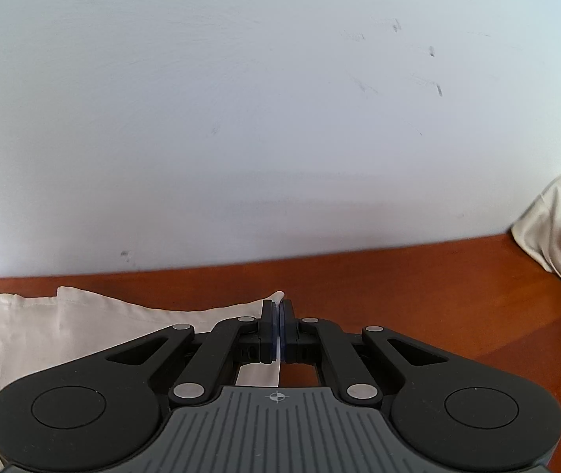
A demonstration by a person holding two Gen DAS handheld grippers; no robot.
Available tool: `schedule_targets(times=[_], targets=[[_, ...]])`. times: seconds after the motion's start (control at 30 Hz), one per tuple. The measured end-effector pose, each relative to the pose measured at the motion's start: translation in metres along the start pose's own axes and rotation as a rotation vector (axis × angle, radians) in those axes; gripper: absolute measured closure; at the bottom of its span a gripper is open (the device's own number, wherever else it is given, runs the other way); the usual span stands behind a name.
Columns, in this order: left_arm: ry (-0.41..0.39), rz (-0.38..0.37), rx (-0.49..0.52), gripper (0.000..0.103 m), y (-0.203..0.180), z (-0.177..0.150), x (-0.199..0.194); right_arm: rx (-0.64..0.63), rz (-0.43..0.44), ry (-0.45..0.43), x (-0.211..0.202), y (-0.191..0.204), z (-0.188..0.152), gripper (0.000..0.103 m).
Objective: Fold clothes
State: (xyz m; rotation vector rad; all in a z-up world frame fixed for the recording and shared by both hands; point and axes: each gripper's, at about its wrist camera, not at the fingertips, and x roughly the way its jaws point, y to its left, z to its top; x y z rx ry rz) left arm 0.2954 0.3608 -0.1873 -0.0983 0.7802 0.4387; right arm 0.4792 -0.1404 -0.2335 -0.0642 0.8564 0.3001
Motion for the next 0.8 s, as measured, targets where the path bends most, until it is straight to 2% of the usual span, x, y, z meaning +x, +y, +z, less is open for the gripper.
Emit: schedule_targets(times=[0.13, 0.3, 0.33, 0.4, 0.43, 0.47, 0.5, 0.8], targets=[[-0.005, 0.005, 0.007, 0.100, -0.004, 0.009, 0.012, -0.004, 0.002, -0.004, 0.012, 0.001, 0.008, 0.099], [0.026, -0.008, -0.012, 0.100, -0.003, 0.010, 0.015, -0.015, 0.015, -0.001, 0.017, 0.005, 0.013, 0.097], [0.032, -0.011, -0.015, 0.096, -0.003, 0.010, 0.016, -0.017, 0.017, 0.000, 0.016, 0.006, 0.013, 0.096], [0.044, -0.016, -0.023, 0.094, -0.002, 0.010, 0.017, -0.024, 0.024, -0.006, 0.010, 0.007, 0.013, 0.082], [0.048, -0.021, -0.031, 0.093, 0.000, 0.010, 0.015, -0.029, 0.027, -0.009, 0.006, 0.008, 0.013, 0.079], [0.052, -0.026, -0.039, 0.092, 0.002, 0.010, 0.013, -0.033, 0.027, -0.012, 0.002, 0.008, 0.013, 0.074], [0.055, -0.031, -0.047, 0.090, 0.004, 0.011, 0.011, -0.037, 0.027, -0.014, -0.003, 0.008, 0.012, 0.073], [0.074, -0.045, -0.042, 0.088, 0.017, -0.001, -0.049, -0.028, 0.065, 0.000, -0.061, 0.003, -0.001, 0.073]])
